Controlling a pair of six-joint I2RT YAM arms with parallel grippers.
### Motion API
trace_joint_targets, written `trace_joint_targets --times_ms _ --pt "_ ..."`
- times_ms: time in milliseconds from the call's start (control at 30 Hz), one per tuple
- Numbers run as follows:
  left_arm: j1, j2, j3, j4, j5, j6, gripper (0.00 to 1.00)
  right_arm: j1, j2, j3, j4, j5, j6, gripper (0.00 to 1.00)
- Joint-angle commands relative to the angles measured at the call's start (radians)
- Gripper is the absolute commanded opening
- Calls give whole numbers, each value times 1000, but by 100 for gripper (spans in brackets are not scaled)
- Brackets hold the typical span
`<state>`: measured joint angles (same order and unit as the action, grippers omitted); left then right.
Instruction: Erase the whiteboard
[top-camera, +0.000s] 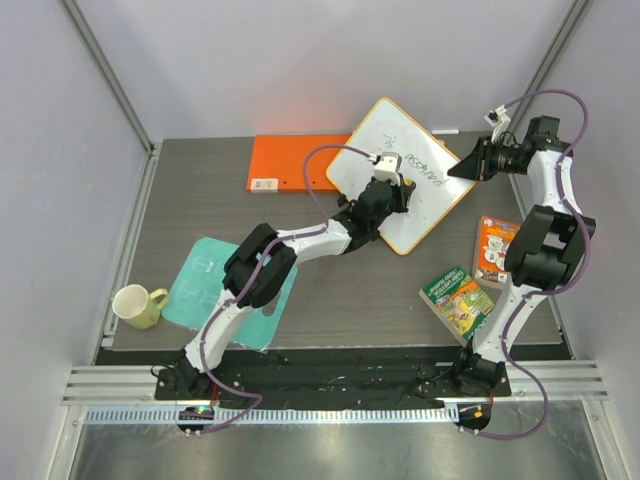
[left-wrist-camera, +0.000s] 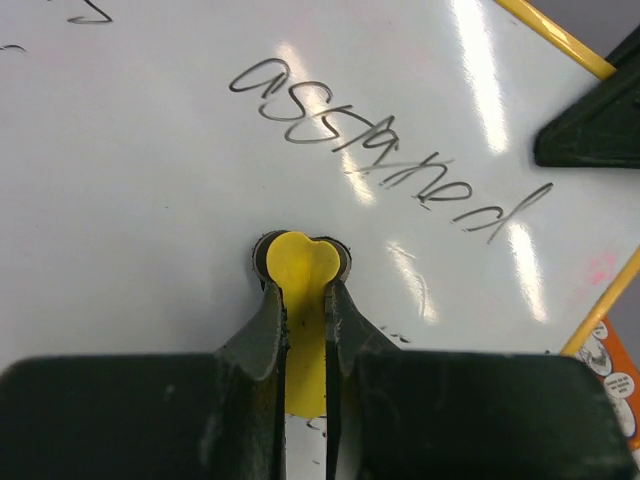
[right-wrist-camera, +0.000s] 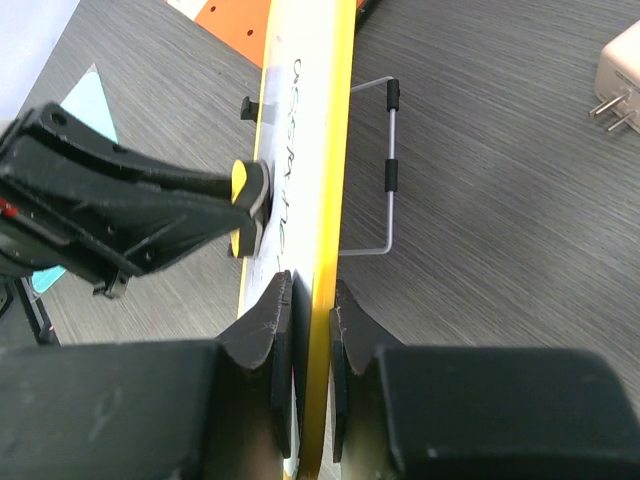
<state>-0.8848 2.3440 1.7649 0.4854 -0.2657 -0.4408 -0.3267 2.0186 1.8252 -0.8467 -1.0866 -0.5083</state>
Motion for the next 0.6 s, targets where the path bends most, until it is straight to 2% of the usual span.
trace_joint_targets --times_ms 0,67,200,400,433,567 --pt "46 41 27 -70 -121 11 0 43 3 -6 -41 123 -151 1" --pt "59 35 -5 -41 -100 -19 0 43 2 -4 -46 126 -156 1" --pt "32 34 -31 -12 23 14 0 43 3 -6 -48 125 -159 1" --pt "-62 14 -119 82 22 120 0 43 -1 -9 -51 117 -159 1" --pt "-65 9 -113 67 26 120 0 43 -1 -9 -51 119 -157 1" --pt "-68 6 -64 -176 26 42 0 41 -8 -12 -51 125 -160 1"
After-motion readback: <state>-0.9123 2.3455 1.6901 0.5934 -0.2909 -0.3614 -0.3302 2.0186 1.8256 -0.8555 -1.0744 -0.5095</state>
